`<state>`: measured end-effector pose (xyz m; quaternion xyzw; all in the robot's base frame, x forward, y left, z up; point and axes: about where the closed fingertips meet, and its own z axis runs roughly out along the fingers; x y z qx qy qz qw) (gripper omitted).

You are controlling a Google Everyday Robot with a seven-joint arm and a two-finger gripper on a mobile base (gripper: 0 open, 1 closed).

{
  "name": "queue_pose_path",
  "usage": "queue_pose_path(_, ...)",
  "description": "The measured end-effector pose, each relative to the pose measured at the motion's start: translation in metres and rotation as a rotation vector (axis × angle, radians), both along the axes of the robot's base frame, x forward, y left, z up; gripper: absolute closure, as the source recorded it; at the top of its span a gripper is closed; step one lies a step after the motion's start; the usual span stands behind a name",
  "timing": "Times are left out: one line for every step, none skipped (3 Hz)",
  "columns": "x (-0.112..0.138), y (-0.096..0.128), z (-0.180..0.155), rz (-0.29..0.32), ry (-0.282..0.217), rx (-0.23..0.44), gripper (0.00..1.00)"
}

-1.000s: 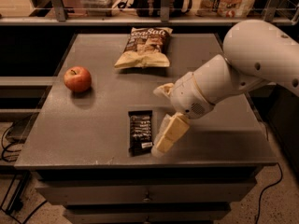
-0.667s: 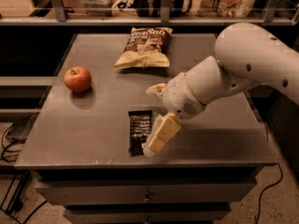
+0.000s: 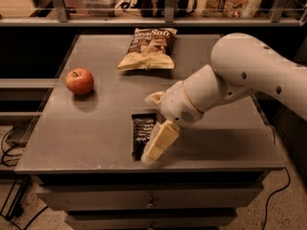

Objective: Move rxbar chocolate near brown chip bag

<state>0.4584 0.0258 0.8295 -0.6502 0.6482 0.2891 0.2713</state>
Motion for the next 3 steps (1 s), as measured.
queue_pose_path(-0.0021, 0.0021, -0.0016, 0.0, 0.011, -0.012, 0.19)
queue_pose_path(-0.0029, 0.0004, 0.0018, -0.003, 0.016, -0.015, 0.42)
queue_pose_path(-0.0043, -0.005, 0.0015, -0.018, 0.027, -0.015, 0.65)
